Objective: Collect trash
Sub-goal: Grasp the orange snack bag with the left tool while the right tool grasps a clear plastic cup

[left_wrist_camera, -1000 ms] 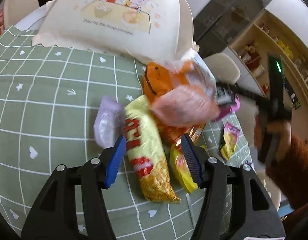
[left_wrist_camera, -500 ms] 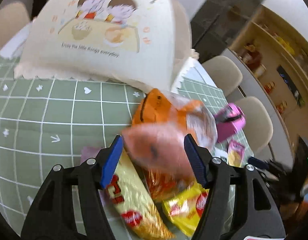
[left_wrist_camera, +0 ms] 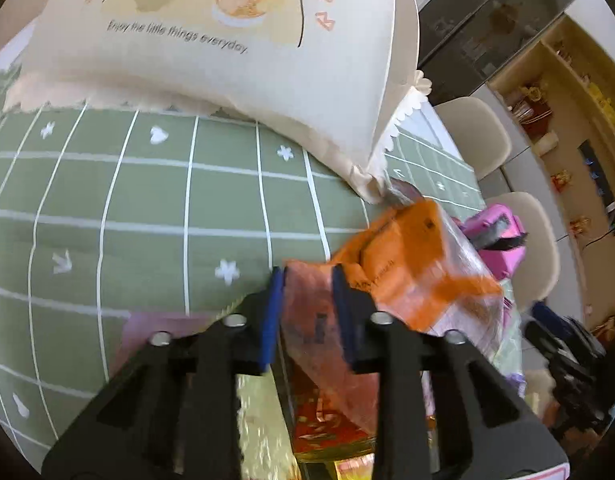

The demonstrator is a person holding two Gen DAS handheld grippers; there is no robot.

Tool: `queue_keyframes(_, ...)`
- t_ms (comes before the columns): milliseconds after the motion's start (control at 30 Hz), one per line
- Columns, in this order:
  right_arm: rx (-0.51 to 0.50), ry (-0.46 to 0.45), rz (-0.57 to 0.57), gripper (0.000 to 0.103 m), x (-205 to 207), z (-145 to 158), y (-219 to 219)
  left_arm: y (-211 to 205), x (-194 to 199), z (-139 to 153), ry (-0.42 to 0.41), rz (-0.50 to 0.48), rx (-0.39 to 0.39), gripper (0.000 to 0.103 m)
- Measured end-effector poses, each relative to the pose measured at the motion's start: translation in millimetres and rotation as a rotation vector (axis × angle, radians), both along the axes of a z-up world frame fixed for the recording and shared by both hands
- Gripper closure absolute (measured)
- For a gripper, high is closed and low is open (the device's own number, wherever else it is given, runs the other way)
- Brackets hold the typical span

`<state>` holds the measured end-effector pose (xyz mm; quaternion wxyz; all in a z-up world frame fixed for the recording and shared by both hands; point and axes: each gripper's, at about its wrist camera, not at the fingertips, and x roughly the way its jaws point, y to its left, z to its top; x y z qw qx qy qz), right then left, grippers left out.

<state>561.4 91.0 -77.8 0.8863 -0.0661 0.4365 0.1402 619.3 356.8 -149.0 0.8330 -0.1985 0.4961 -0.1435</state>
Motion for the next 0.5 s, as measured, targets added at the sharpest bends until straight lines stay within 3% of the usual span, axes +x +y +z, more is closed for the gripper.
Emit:
queue_keyframes(100,-0.021,-0.006,0.088,0.066,14,3,15,9,-16,7,-0.015,-0.005,0.020,0.102)
queue_keyframes(233,0.008,-0.013,0.104,0.066,47,12,28,18,-43,14,-0.017,-0.006,0.040,0.102)
queue_keyframes(400,-0.079,-0.025,0.156,0.066,84,3,62,19,-64,15,-0.019,-0.016,0.036,0.101)
queue_keyframes(433,-0.096,-0.026,0.164,0.066,89,0,67,20,-66,15,-0.023,-0.014,0.034,0.100)
queue_keyframes(500,-0.138,-0.027,0.180,0.066,103,-10,80,23,-68,17,-0.029,-0.009,0.019,0.085)
